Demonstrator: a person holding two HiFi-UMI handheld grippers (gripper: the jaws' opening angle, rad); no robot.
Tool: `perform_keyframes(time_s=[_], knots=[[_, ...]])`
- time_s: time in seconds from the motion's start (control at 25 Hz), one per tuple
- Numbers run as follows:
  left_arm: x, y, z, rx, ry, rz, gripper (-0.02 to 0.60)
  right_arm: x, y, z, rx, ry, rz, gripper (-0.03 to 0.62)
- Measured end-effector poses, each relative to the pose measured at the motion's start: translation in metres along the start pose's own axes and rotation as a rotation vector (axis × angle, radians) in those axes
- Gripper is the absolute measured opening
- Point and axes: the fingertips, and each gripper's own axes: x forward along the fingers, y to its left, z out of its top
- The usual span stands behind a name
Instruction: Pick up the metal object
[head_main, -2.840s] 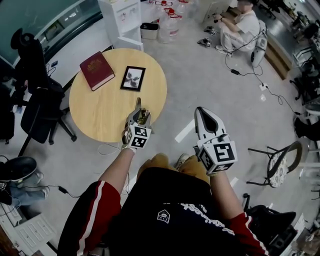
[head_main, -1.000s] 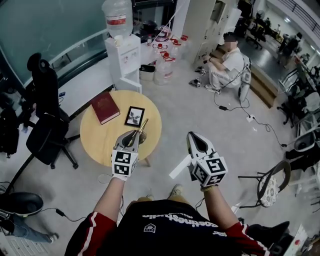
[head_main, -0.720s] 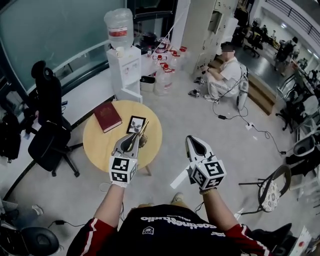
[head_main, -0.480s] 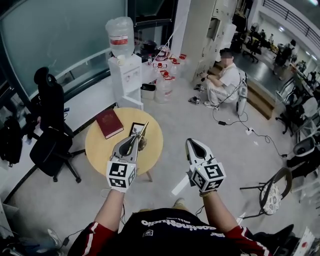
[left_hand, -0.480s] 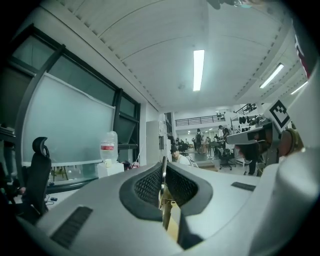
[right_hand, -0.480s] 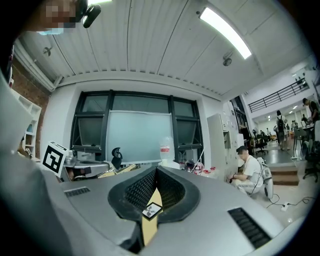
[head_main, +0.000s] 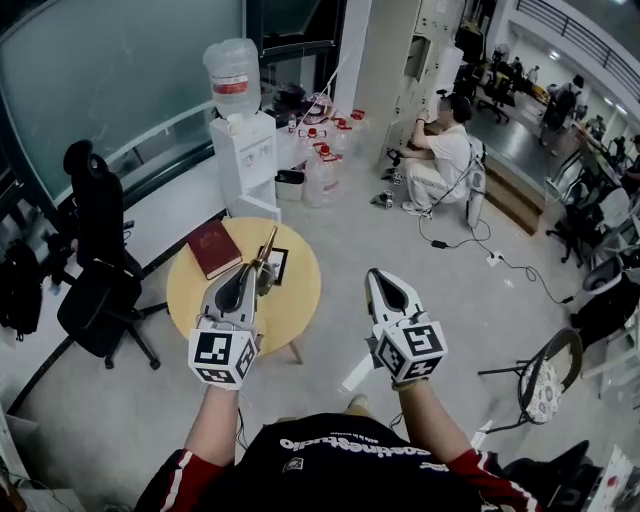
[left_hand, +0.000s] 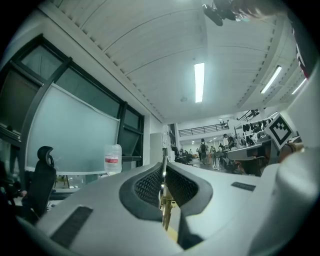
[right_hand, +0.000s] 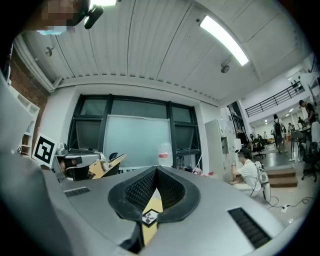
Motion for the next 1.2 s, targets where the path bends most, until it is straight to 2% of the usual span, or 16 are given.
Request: perform_keyframes(time_s=[0.52, 1.2], knots=[[-0.008, -0.001, 0.013, -0.007, -0.031, 0.017, 0.030, -0.011, -0.001, -0.003, -0.013, 0.013, -0.007, 0.028], [-0.008, -0.010, 0.015, -0.006, -0.028, 0.010, 0.030, -0.018, -0.009, -0.002, -0.020, 0.013, -0.024, 0.028]])
